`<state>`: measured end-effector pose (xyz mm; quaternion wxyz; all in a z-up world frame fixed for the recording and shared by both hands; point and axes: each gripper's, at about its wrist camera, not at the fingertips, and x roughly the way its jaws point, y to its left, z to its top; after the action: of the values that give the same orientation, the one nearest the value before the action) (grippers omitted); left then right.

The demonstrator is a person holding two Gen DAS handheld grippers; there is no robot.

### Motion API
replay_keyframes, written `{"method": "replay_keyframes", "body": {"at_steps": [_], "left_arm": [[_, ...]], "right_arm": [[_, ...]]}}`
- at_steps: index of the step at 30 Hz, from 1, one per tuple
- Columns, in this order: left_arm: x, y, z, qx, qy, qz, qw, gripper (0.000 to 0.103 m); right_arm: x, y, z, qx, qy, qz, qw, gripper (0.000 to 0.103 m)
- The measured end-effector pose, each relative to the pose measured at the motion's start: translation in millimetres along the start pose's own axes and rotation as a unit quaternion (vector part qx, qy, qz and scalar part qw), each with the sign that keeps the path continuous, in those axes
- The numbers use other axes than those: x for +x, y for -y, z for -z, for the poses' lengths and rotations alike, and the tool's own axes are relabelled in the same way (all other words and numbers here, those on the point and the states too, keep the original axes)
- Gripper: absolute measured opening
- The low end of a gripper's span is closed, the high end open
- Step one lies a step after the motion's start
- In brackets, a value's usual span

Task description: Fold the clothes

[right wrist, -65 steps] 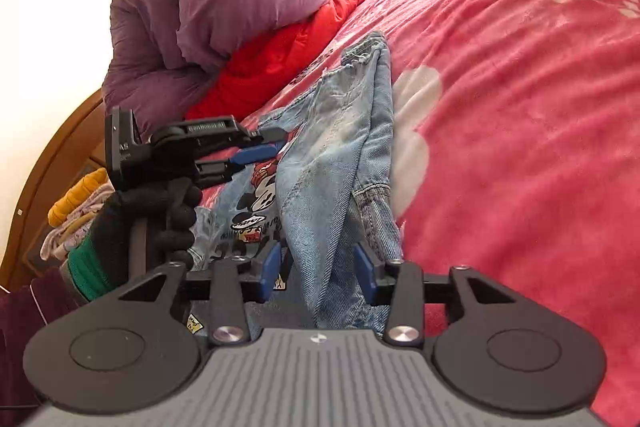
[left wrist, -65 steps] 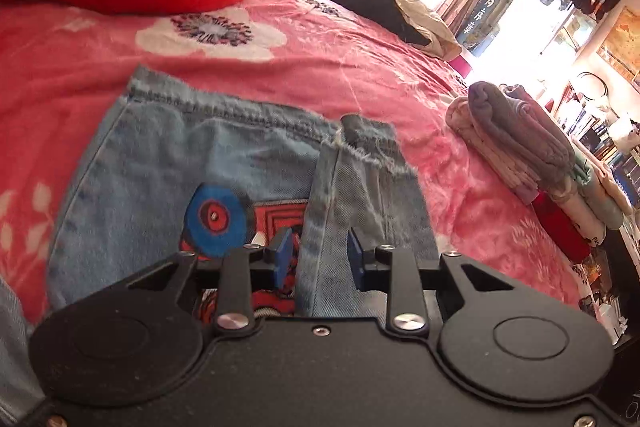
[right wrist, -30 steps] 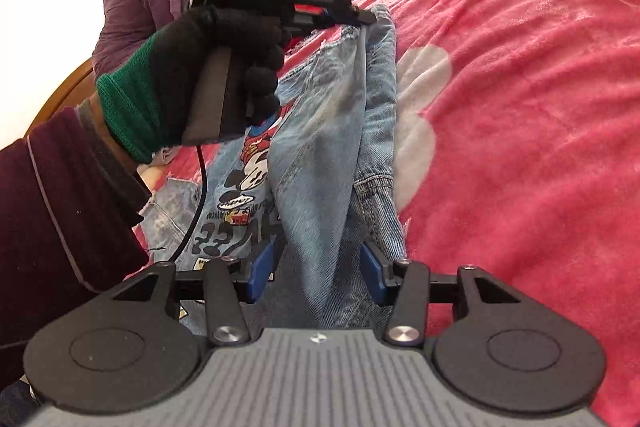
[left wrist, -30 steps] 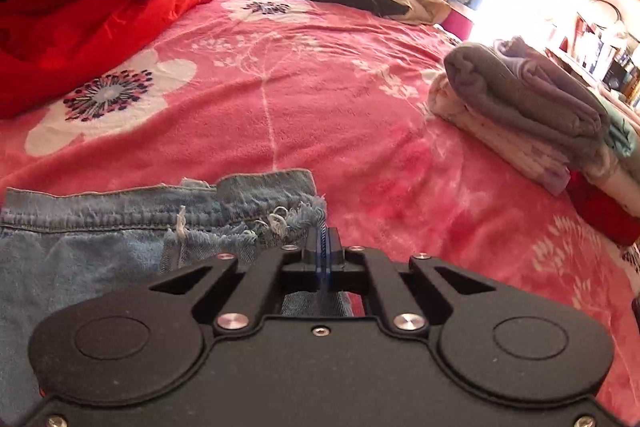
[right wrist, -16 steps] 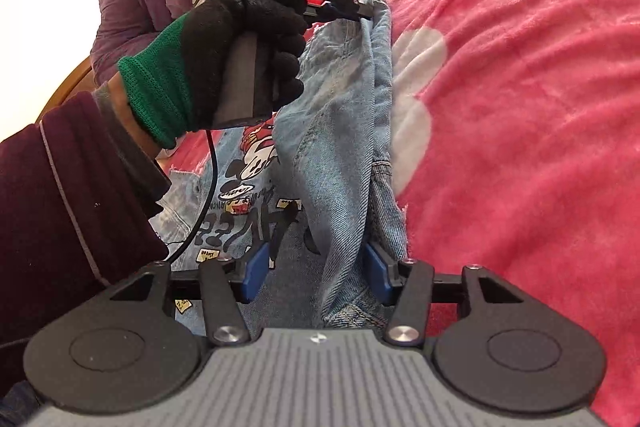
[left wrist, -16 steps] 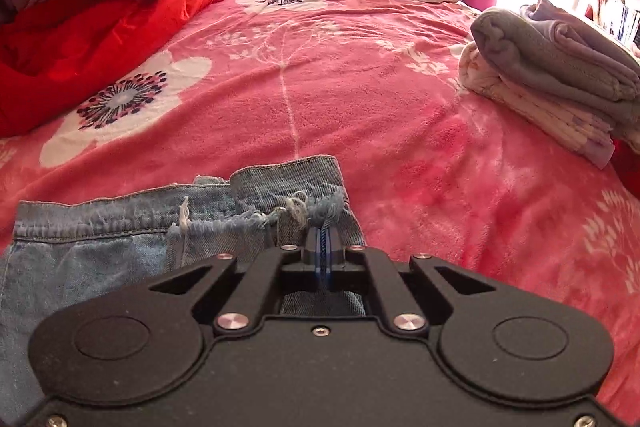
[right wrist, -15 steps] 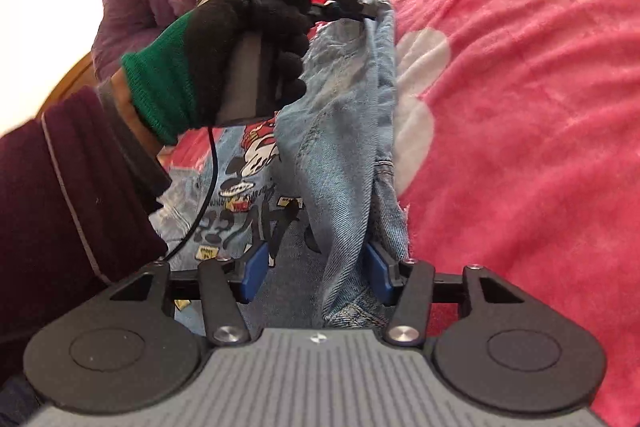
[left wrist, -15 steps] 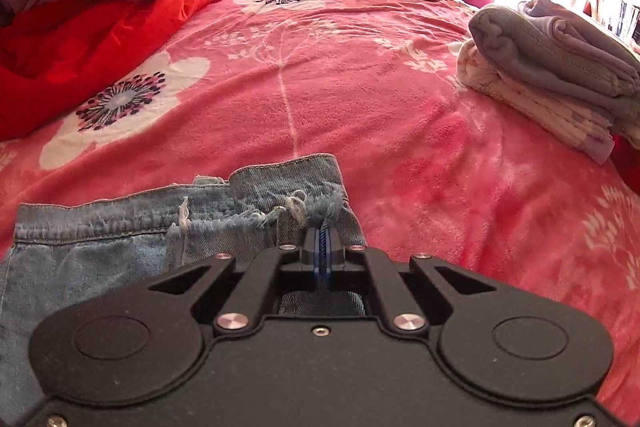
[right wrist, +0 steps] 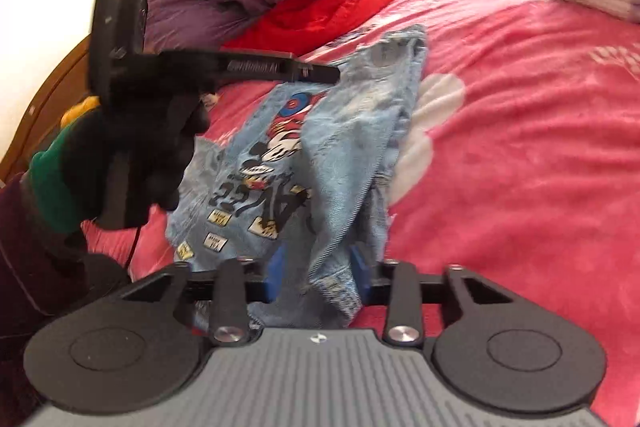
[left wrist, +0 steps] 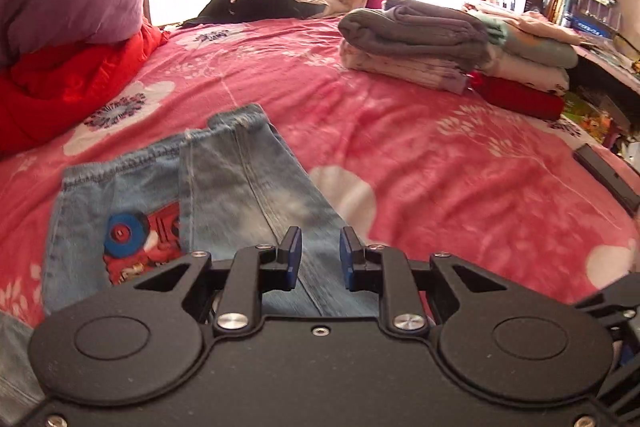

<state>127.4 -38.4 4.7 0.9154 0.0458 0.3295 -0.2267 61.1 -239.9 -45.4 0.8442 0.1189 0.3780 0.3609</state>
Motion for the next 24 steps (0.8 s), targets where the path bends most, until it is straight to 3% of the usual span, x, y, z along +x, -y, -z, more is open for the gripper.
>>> {"method": "replay_keyframes", "body": {"at_steps": [6, 13, 16, 18, 24], "left_arm": [[25.3, 20.3, 35.8, 0.052, -0.035, 0.026, 0.9977, 0.018], [-0.5, 10.0, 36.4, 0.031, 0.025, 0.039, 0.9984, 0.018], [3.0, 6.0, 41.1, 0.019, 0.021, 0.053, 0.9982, 0.018], [12.7, 6.1, 47.5, 0.022, 0.007, 0.057, 0.9981, 0.018], [15.5, -0.8, 46.7, 0.012, 0.009, 0.061, 0.9980, 0.018]], "right_arm": [[29.0, -28.0, 11.9, -0.090, -0.063, 0.061, 0.992, 0.031], [0.2, -40.8, 23.6, -0.108, -0.019, 0.082, 0.991, 0.033], [11.9, -48.5, 27.2, -0.145, -0.022, 0.094, 0.985, 0.033], [27.6, -51.0, 30.9, -0.168, -0.049, 0.107, 0.979, 0.034], [31.1, -54.3, 33.9, -0.180, -0.044, 0.112, 0.976, 0.035]]}}
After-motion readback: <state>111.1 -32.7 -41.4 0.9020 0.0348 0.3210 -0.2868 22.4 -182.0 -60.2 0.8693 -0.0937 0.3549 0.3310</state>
